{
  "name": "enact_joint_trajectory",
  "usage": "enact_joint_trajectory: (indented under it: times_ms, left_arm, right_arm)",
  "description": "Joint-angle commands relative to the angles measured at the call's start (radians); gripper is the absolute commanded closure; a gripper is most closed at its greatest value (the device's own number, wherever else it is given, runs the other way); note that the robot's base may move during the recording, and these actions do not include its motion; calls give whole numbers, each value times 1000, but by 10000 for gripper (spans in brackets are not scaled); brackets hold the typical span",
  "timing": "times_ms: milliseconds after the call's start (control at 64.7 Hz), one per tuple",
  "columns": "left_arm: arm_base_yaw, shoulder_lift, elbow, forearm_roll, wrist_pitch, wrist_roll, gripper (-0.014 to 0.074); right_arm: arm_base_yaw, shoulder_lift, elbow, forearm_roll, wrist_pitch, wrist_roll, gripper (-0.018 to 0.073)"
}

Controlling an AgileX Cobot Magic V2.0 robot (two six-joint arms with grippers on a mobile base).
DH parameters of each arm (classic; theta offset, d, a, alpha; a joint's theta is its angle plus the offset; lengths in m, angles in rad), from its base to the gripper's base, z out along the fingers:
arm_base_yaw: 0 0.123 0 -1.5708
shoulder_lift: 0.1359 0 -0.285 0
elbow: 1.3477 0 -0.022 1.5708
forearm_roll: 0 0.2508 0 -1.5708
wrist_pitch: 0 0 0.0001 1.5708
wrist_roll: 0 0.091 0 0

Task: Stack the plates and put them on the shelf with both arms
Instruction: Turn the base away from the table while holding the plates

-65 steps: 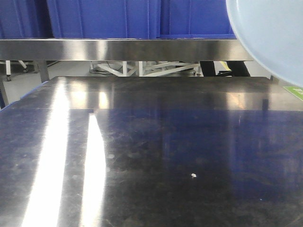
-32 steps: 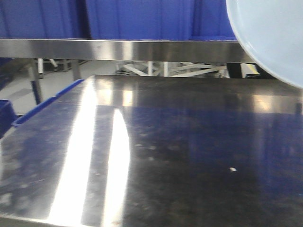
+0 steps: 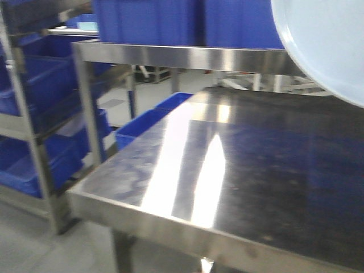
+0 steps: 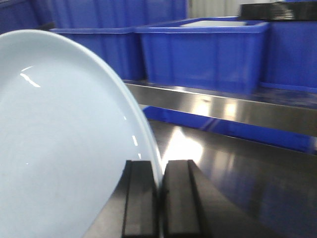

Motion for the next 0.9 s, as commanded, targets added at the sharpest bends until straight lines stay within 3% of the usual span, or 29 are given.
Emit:
enact_joint_trajectory:
  times_ms: [0,881]
  left_arm:
    - [2,9,-30,-2,-82,-4,514]
    - [2,9,-30,-2,-82,-4,514]
  right_arm:
    - [-7,2,-32,7,-97,-4,511]
    - [-7,2,-32,7,-97,-4,511]
